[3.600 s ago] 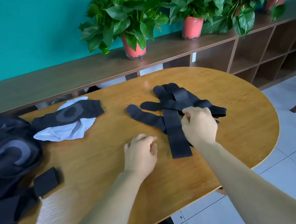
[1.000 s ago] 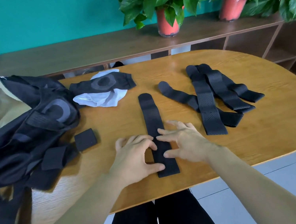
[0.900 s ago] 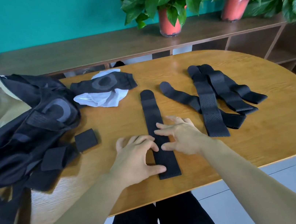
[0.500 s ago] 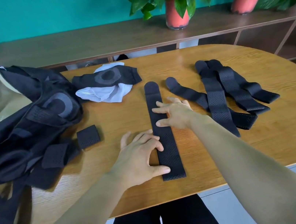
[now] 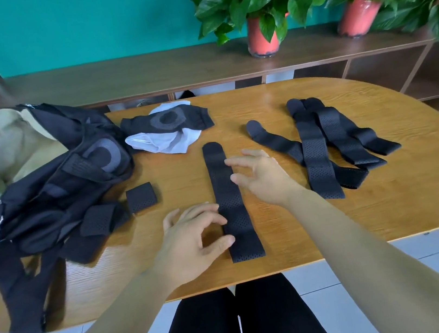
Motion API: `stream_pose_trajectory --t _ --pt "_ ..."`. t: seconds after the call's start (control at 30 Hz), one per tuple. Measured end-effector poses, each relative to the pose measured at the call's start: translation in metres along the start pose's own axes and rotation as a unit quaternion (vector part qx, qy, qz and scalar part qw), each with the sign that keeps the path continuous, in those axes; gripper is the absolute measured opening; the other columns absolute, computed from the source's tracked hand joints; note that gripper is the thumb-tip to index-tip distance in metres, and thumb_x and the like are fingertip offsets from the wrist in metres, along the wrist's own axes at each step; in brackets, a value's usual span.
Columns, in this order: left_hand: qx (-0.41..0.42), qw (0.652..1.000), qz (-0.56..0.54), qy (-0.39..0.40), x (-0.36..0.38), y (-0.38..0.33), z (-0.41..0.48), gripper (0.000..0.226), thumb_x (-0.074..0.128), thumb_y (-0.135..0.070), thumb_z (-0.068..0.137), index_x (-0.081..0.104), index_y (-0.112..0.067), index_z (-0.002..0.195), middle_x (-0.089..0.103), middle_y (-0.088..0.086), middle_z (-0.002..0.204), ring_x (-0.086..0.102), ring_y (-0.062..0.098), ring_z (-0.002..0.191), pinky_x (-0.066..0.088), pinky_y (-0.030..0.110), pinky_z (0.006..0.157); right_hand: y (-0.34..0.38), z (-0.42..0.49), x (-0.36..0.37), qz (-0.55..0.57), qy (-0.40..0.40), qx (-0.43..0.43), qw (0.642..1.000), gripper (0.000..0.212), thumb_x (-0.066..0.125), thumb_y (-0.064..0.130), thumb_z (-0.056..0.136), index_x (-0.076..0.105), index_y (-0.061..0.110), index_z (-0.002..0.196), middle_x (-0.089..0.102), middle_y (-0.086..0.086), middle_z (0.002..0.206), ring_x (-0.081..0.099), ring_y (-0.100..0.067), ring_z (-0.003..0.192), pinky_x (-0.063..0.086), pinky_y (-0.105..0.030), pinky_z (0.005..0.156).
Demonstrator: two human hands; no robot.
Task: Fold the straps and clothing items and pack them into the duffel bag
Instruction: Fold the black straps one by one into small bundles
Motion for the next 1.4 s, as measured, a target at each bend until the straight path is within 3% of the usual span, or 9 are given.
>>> stream_pose_trajectory --t 0.1,0.17,0.3,0.43,0.53,0.63,0.77,1.07,1.4 --pt "-0.002 1.0 -0.027 -0.014 -0.004 -0.006 -0.012 0.041 0.057 -0.045 0.075 0.058 -0.039 0.116 0.049 -0.029 0.13 0.027 -0.017 0.13 0.004 0.027 0.112 0.01 -0.039 -0.013 0.1 0.016 -0.023 0.995 0.046 0.055 -0.002 0.085 0.061 0.023 0.124 0.061 0.004 0.123 0.056 -0.003 0.109 0.047 -0.024 0.091" --pt "0.011 1.0 -0.023 0.012 0.001 -0.016 -0.019 0.057 0.06 -0.031 0.069 0.053 -0.038 0.126 0.046 -0.028 0.133 0.025 -0.016 0.131 0.004 0.026 0.113 0.006 -0.069 -0.008 0.15 0.077 0.001 0.986 0.058 0.049 -0.013 0.082 0.059 0.023 0.126 0.063 0.009 0.119 0.06 0.005 0.075 0.046 -0.013 0.064" --pt "0.009 1.0 0.006 0.012 0.013 -0.027 -0.021 0.063 0.067 -0.035 0.073 0.047 -0.037 0.132 0.048 -0.027 0.127 0.034 -0.015 0.124 0.009 0.029 0.114 -0.017 -0.102 0.017 0.1 0.125 0.037 0.986 0.072 0.05 -0.009 0.074 0.053 0.034 0.131 0.054 0.016 0.127 0.051 0.007 0.112 0.049 -0.022 0.09" --pt "-0.05 0.997 -0.035 -0.054 0.014 -0.019 -0.018 0.049 0.067 -0.039 0.084 0.05 -0.034 0.13 0.062 -0.021 0.115 0.048 -0.014 0.108 0.015 0.019 0.102 -0.027 -0.102 0.029 0.078 0.069 0.042 0.994 0.056 0.063 0.006 0.081 0.054 0.033 0.129 0.06 0.018 0.117 0.043 0.012 0.115 0.034 -0.014 0.1" --pt "-0.09 0.989 -0.039 -0.108 0.012 -0.012 -0.014 0.038 0.065 -0.035 0.088 0.059 -0.025 0.123 0.069 -0.01 0.103 0.061 0.002 0.099 0.032 0.032 0.104 -0.032 -0.092 0.028 0.112 -0.029 0.083 0.99 0.036 0.067 0.019 0.086 0.062 0.028 0.121 0.066 0.017 0.098 0.058 0.001 0.102 0.045 -0.025 0.096" --pt "-0.123 0.979 -0.041 -0.155 0.01 -0.01 -0.009 0.027 0.068 -0.028 0.086 0.066 -0.016 0.111 0.073 -0.005 0.092 0.068 0.015 0.086 0.05 0.043 0.088 -0.033 -0.084 0.03 0.098 -0.09 0.144 0.981 0.028 0.065 0.026 0.087 0.065 0.023 0.115 0.067 0.015 0.087 0.063 -0.008 0.091 0.051 -0.031 0.085" --pt "-0.153 0.973 -0.044 -0.166 0.01 -0.008 -0.001 0.03 0.069 -0.027 0.086 0.067 -0.021 0.115 0.072 -0.006 0.097 0.067 0.013 0.088 0.053 0.036 0.082 -0.03 -0.079 0.033 0.029 -0.122 0.17 0.977 0.014 0.063 0.033 0.088 0.069 0.027 0.099 0.067 0.007 0.091 0.061 -0.012 0.091 0.053 -0.035 0.079" --pt "-0.2 0.969 -0.057 -0.137 0.014 0.009 0.013 0.034 0.068 -0.026 0.087 0.065 -0.016 0.12 0.072 -0.001 0.102 0.066 0.015 0.09 0.052 0.028 0.08 -0.021 -0.071 0.035 -0.053 -0.132 0.18 0.973 0.015 0.058 0.033 0.092 0.069 0.025 0.097 0.049 0.006 0.08 0.056 -0.015 0.091 0.048 -0.028 0.071" --pt "-0.193 0.971 -0.044 -0.132 0.015 0.011 0.019 0.029 0.065 -0.028 0.089 0.066 -0.024 0.118 0.071 -0.008 0.104 0.065 0.011 0.093 0.053 0.029 0.08 -0.023 -0.069 0.037 -0.074 -0.142 0.202 0.966 0.018 0.054 0.028 0.092 0.07 0.024 0.097 0.061 -0.001 0.091 0.055 -0.016 0.081 0.048 -0.028 0.069"
Point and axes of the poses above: each hand's wrist, its own z-axis towards the middle knuckle, its own x-axis out of the palm, y = z × x, the point moved 7 cm from there along z, towards the middle knuckle
